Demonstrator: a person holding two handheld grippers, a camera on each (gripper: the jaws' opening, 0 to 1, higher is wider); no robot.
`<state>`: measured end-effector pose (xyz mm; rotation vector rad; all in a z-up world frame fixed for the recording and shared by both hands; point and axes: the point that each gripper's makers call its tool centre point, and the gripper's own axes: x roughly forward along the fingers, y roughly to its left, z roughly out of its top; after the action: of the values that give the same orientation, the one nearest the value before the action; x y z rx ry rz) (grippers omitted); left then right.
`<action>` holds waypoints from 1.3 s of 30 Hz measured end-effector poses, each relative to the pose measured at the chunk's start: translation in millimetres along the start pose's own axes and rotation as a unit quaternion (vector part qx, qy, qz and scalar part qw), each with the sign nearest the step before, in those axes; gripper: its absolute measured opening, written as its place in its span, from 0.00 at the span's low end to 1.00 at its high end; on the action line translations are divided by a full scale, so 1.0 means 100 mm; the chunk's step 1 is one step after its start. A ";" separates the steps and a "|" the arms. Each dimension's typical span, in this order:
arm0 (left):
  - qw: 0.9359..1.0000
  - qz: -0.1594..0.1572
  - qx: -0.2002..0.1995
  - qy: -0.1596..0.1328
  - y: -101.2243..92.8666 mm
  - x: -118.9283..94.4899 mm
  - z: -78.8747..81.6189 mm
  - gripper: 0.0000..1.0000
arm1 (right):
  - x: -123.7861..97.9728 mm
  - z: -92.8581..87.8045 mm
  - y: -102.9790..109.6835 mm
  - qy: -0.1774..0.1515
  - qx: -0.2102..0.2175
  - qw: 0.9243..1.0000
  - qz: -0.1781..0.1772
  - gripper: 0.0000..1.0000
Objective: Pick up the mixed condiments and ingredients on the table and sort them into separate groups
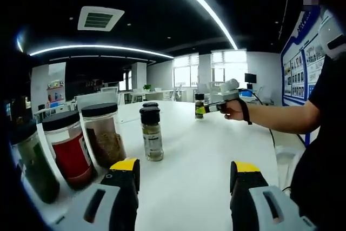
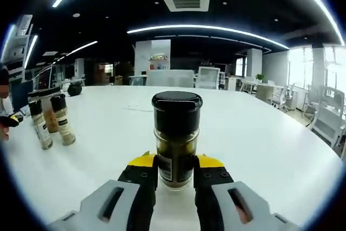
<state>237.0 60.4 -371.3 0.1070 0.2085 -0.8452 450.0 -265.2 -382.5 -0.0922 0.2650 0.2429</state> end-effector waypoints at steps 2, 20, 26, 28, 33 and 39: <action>1.000 0.001 0.000 0.001 0.01 0.01 -0.01 0.67 | 0.01 0.00 -0.02 0.000 -0.002 1.000 -0.005 0.27; 1.000 0.002 0.002 0.008 -0.01 0.01 -0.05 0.67 | 0.07 -0.08 -0.01 -0.002 0.013 1.000 -0.004 0.27; 1.000 0.003 0.003 0.009 -0.01 0.02 -0.06 0.68 | 0.06 -0.08 0.01 -0.004 0.012 1.000 0.004 0.27; 1.000 0.010 0.004 0.003 0.02 0.02 -0.04 0.71 | 0.06 -0.12 0.04 0.011 0.006 1.000 0.015 0.28; 1.000 0.013 0.004 0.002 0.03 0.01 -0.02 0.74 | 0.02 -0.16 0.06 0.017 0.022 0.999 0.017 0.40; 1.000 0.014 0.004 0.003 0.03 -0.01 -0.05 0.74 | -0.23 -0.05 -0.03 0.001 0.021 1.000 -0.022 0.39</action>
<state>237.6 63.8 -375.7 0.1193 0.2090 -0.8173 428.5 -274.0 -380.9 -0.0559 0.2703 0.1929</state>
